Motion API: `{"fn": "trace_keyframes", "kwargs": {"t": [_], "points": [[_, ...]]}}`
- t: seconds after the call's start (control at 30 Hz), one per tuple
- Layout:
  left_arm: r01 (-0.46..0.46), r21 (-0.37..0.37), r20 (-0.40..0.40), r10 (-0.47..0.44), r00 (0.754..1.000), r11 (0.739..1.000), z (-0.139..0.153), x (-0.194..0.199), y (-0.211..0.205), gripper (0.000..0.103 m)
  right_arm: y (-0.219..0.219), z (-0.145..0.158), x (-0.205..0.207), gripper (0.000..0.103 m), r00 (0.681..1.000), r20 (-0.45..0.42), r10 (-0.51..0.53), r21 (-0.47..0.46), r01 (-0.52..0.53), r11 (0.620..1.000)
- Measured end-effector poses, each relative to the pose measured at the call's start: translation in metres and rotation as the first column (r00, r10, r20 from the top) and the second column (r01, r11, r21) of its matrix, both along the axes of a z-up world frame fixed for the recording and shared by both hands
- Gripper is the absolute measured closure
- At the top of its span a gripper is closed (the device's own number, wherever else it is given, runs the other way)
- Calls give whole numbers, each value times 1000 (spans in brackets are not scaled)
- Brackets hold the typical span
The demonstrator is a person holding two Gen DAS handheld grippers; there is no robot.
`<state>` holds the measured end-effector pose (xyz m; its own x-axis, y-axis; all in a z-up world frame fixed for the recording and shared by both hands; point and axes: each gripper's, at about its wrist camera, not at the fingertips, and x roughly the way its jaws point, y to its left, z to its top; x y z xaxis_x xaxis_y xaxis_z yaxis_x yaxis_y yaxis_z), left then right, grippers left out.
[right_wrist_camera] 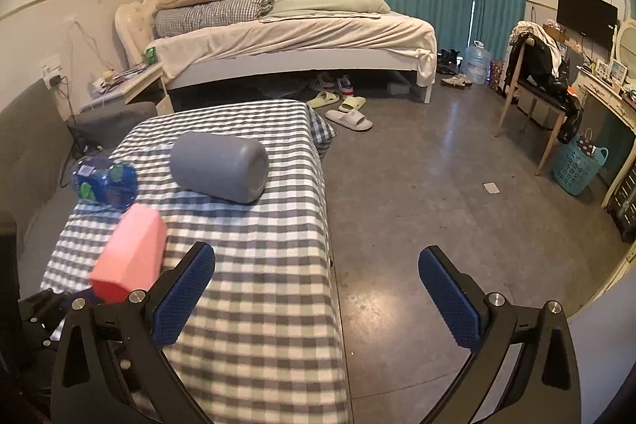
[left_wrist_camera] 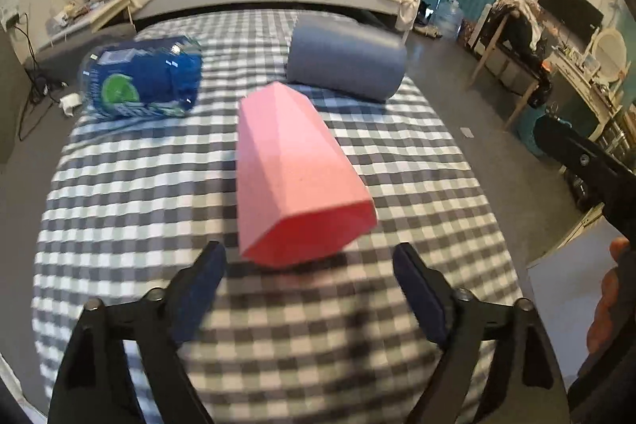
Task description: Flip cup upside down
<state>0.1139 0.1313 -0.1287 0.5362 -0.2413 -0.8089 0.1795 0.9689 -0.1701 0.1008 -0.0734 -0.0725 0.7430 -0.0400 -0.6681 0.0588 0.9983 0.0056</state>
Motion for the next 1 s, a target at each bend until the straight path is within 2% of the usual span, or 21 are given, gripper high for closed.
{"fn": "trace_keyframes", "kwargs": {"t": [0.1,0.2,0.3,0.4,0.53,0.7,0.87,1.0], "points": [[-18,9,66,18,998,1000,17,-17,14,9,5,14,-16,0,1000,14,-17,-23,17,1000],[-77,25,143,72,987,997,35,-34,35,7,13,23,-26,0,1000,21,-8,-31,9,999],[-133,12,191,129,973,991,46,-42,60,0,31,30,-32,0,999,11,31,-40,-31,999],[-208,44,226,193,955,977,52,-44,82,0,53,34,-35,0,997,-12,75,-64,-75,995],[-270,27,228,257,939,963,49,-49,116,0,80,42,-25,0,990,-70,119,-87,-125,988],[-297,-16,190,294,937,955,40,-35,147,0,112,47,0,0,973,-161,162,-106,-181,978],[-310,-7,219,304,927,951,43,-14,160,0,143,28,34,0,946,-247,211,-59,-232,971],[-347,3,202,339,919,938,41,11,169,0,155,5,63,0,922,-315,227,-37,-250,967]]}}
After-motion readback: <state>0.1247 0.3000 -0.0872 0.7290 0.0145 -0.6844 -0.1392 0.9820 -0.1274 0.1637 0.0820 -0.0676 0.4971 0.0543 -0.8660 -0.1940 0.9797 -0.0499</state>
